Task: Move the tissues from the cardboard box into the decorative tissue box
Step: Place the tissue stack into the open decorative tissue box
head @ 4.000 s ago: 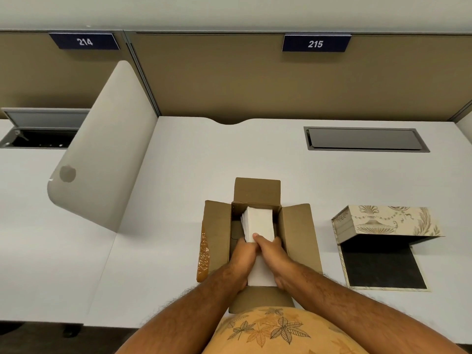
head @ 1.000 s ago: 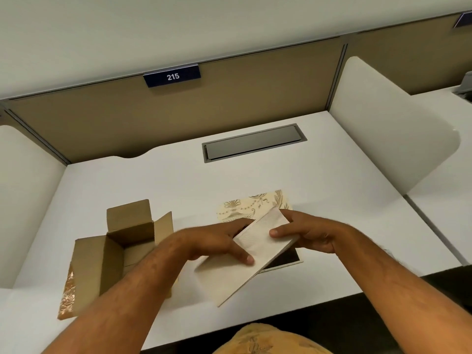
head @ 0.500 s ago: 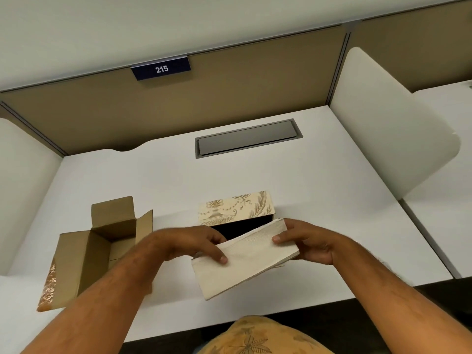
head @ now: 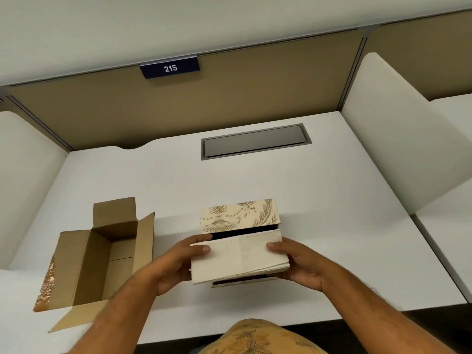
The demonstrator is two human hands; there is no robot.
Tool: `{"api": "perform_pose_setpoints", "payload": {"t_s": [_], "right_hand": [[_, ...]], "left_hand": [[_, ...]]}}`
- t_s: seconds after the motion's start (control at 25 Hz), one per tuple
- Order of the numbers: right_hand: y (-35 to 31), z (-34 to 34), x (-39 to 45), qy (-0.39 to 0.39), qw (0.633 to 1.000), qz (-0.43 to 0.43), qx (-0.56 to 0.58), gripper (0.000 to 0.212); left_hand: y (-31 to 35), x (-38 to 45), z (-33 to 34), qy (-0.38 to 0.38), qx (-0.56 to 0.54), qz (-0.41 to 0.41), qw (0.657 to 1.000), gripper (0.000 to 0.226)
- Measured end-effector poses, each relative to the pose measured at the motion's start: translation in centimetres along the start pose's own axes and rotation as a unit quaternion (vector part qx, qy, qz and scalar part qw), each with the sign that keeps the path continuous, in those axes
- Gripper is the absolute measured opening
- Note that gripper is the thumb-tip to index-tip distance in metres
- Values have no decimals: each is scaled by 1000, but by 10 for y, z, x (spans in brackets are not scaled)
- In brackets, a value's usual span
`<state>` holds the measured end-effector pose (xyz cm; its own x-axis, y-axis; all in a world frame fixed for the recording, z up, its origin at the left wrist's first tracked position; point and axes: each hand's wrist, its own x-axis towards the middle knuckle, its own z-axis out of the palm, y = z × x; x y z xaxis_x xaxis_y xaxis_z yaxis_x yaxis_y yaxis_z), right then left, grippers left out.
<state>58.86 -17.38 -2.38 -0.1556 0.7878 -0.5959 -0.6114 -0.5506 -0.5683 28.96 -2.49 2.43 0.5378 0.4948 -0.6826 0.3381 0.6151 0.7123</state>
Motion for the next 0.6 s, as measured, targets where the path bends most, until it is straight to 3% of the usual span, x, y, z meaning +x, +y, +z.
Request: {"api": "perform_pose_setpoints", "payload": {"t_s": [0.12, 0.28, 0.6], "right_hand": [[1, -5, 10, 34, 999, -4, -2, 51], [5, -13, 17, 49, 997, -10, -52, 47], [13, -25, 28, 95, 990, 44, -99, 37]], "left_hand": [[-19, 4, 2, -7, -77, 26, 997, 67], [-39, 14, 15, 71, -113, 41, 990, 61], [-63, 36, 31, 156, -148, 14, 976, 40]]}}
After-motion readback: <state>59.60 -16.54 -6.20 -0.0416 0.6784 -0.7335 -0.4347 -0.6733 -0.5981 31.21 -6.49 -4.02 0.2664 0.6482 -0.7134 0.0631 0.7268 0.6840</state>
